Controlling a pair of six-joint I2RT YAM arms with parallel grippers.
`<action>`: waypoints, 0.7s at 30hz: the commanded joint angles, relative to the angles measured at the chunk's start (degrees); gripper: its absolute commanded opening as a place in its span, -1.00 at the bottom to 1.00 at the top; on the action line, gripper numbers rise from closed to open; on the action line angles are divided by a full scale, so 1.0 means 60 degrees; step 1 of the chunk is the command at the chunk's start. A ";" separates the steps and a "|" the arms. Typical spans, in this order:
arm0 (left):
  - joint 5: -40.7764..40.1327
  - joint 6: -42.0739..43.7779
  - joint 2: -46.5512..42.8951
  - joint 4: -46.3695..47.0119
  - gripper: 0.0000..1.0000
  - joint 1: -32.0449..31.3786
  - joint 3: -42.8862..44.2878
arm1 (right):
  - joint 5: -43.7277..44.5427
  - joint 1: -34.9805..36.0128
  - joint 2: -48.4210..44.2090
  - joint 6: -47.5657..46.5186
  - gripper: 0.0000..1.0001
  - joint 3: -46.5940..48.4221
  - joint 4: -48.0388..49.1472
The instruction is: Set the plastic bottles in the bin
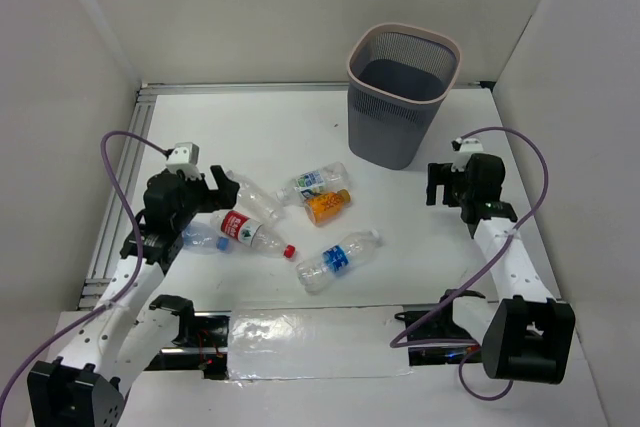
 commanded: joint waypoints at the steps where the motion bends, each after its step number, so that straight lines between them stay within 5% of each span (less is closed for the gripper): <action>1: 0.0297 -0.0280 0.0033 -0.0439 1.00 -0.0010 0.0667 | -0.1250 -0.0026 -0.0428 -0.0984 1.00 0.0238 -0.0638; 7: -0.1035 -0.2006 -0.0302 -0.2079 1.00 -0.0010 0.1019 | -0.2281 -0.0026 -0.1467 -0.2583 1.00 0.0240 -0.1050; 11: -0.1387 -0.3441 -0.0932 -0.2884 0.77 -0.0010 0.0801 | -0.3377 -0.0114 -0.1601 -0.3650 1.00 0.0240 -0.1357; 12: -0.1388 -0.3749 -0.1064 -0.3032 0.63 -0.0010 0.0799 | -0.3757 -0.0114 -0.1601 -0.3855 0.87 0.0240 -0.1518; 14: -0.1636 -0.4716 -0.1416 -0.3354 0.29 0.0077 0.0537 | -0.5288 -0.0114 -0.1484 -0.5098 0.29 0.0444 -0.2029; 17: -0.2250 -0.5874 -0.1752 -0.4334 -0.01 0.0078 0.0536 | -0.6976 -0.0013 -0.1381 -0.7001 0.01 0.0445 -0.3084; 18: -0.2455 -0.6137 -0.1754 -0.4627 -0.01 0.0078 0.0536 | -0.7186 0.0076 -0.1381 -0.7311 0.06 0.0445 -0.3348; 19: -0.2849 -0.6633 -0.1754 -0.5283 0.02 0.0078 0.0536 | -0.7348 0.0323 -0.1294 -0.7778 0.40 0.0343 -0.3437; 21: -0.3203 -0.7090 -0.1754 -0.5916 0.33 0.0078 0.0624 | -0.7437 0.0646 -0.1205 -0.8220 0.70 0.0342 -0.3570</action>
